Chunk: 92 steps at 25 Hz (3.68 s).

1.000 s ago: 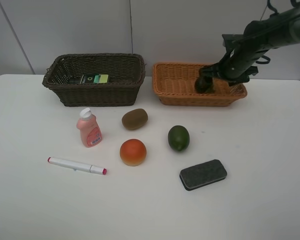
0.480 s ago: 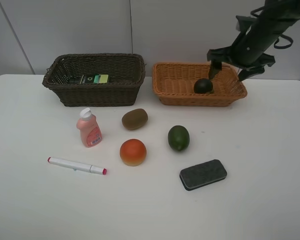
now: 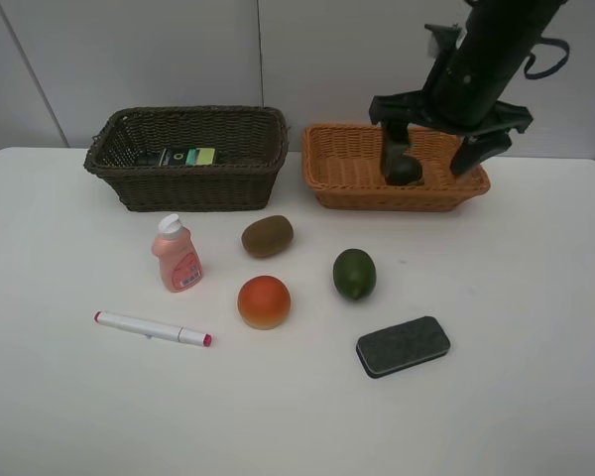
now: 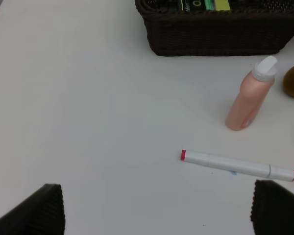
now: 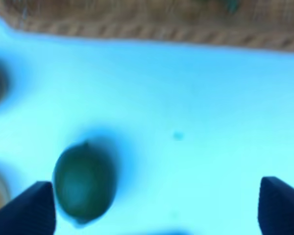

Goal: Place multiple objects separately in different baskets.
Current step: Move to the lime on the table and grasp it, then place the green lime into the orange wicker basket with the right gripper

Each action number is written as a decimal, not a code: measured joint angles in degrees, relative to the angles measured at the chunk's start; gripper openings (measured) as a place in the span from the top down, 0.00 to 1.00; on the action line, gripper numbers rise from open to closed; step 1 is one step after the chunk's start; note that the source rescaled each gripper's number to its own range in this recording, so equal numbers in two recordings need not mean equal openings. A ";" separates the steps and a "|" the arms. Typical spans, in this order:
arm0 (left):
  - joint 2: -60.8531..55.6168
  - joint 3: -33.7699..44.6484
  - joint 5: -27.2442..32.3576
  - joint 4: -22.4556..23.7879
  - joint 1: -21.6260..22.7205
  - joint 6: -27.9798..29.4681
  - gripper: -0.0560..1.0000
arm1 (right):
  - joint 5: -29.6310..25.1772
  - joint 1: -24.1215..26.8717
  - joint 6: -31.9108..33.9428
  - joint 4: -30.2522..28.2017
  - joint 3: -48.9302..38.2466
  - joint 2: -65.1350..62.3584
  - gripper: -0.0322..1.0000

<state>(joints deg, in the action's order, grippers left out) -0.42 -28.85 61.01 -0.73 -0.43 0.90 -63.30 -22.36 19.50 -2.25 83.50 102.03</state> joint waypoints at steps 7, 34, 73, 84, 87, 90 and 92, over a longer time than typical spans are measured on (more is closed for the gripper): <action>0.00 0.00 0.00 0.00 0.00 0.00 0.00 | -0.12 -6.79 6.81 0.67 0.00 1.01 0.01; 0.00 0.00 0.00 0.00 0.00 0.00 0.00 | 11.01 -10.05 10.46 3.86 -7.60 13.59 0.00; 0.00 0.00 0.00 0.00 0.00 0.00 0.00 | 16.05 -9.87 10.46 2.25 -8.62 17.09 0.54; 0.00 0.00 0.00 0.00 0.00 0.00 0.00 | 15.17 -9.87 10.46 2.25 -8.66 16.49 0.54; 0.00 0.00 0.00 0.00 0.00 0.00 0.00 | 13.11 -9.87 10.46 1.76 -7.93 14.01 0.54; 0.00 0.00 0.00 0.00 0.00 0.00 0.00 | 9.29 -9.87 10.46 -1.35 -3.92 11.32 0.54; 0.00 0.00 0.00 0.00 0.00 0.00 0.00 | 5.87 -9.73 10.46 -4.33 0.46 10.30 0.54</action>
<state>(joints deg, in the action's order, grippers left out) -0.42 -28.85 61.01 -0.73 -0.43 0.90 -57.43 -32.09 29.96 -6.58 83.96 112.33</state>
